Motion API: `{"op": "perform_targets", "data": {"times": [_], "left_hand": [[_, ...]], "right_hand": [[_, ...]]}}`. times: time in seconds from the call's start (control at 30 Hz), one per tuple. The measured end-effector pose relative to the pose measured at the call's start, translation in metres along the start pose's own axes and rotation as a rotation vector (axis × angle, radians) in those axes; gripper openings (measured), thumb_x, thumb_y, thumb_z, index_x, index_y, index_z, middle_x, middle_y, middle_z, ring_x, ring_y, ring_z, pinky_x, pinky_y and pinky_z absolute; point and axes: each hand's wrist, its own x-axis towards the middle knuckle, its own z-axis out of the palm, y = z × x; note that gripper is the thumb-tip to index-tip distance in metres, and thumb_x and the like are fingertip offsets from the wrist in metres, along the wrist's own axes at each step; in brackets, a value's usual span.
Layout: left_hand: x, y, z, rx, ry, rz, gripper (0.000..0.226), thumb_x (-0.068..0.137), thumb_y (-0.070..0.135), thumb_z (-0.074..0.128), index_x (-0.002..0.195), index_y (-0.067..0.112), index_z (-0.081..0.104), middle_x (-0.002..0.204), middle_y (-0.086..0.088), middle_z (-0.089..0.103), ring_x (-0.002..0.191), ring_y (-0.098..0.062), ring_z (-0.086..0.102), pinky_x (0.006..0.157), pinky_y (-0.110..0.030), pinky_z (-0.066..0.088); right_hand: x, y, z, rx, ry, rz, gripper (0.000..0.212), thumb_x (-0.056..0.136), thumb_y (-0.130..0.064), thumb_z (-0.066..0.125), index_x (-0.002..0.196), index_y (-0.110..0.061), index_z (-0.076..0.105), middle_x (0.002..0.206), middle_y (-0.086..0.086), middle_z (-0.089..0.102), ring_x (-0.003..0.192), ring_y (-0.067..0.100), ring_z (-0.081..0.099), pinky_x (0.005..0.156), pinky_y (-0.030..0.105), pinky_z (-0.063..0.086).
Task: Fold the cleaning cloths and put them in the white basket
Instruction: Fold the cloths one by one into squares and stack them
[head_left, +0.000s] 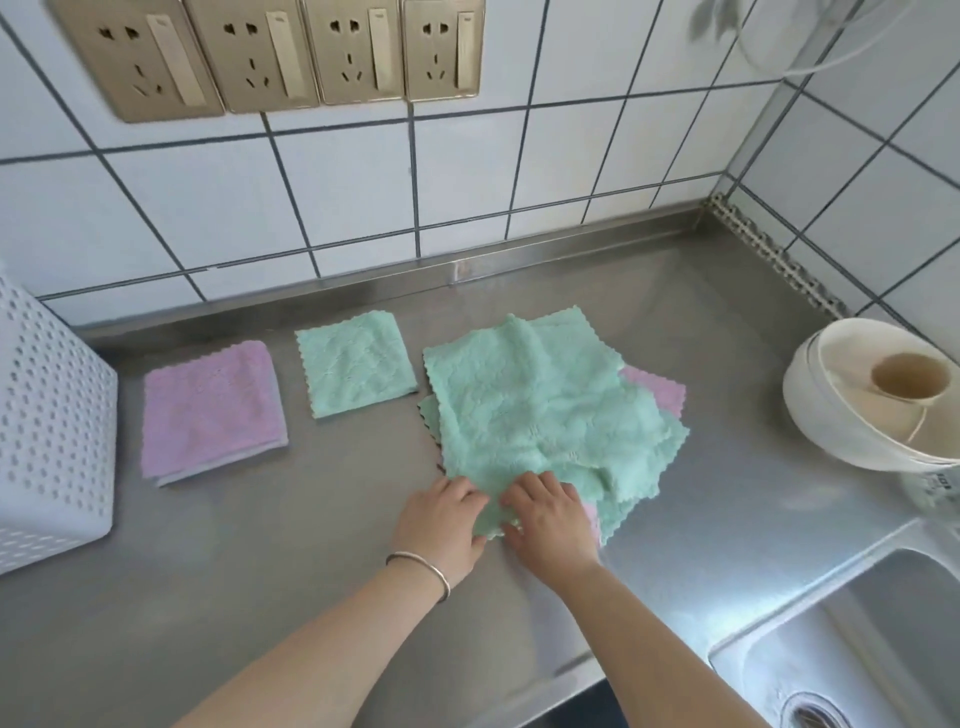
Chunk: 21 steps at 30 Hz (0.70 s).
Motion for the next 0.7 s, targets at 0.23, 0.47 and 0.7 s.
{"op": "perform_targets", "data": {"times": [0.23, 0.47, 0.7], "left_hand": [[0.013, 0.017, 0.009, 0.100, -0.033, -0.142, 0.043, 0.085, 0.037, 0.050, 0.126, 0.024, 0.044, 0.122, 0.000, 0.049, 0.116, -0.021, 0.046, 0.088, -0.035, 0.037], [0.026, 0.022, -0.004, 0.202, 0.178, -0.047, 0.027, 0.043, 0.029, 0.084, 0.063, 0.026, 0.065, 0.057, 0.006, 0.059, 0.048, -0.014, 0.060, 0.043, -0.022, 0.041], [0.047, 0.018, -0.080, -0.027, 0.450, -0.146, 0.022, 0.089, 0.013, 0.049, 0.105, 0.017, 0.063, 0.089, -0.005, 0.072, 0.067, -0.027, 0.065, 0.054, -0.033, 0.049]], "right_hand": [[0.010, 0.017, 0.006, -0.010, 0.150, -0.088, 0.011, 0.060, -0.015, 0.071, 0.059, -0.022, 0.062, 0.060, -0.006, 0.056, 0.054, 0.017, 0.053, 0.046, 0.025, 0.040], [0.011, 0.017, -0.005, 0.311, 0.227, 0.096, 0.018, 0.077, -0.031, 0.048, 0.073, -0.017, 0.060, 0.065, -0.008, 0.060, 0.058, 0.016, 0.056, 0.053, 0.028, 0.046], [0.031, 0.072, -0.051, 0.183, 0.219, 0.295, 0.030, 0.063, 0.017, 0.064, 0.081, -0.006, 0.068, 0.066, 0.008, 0.066, 0.056, 0.029, 0.061, 0.046, 0.035, 0.051]]}}
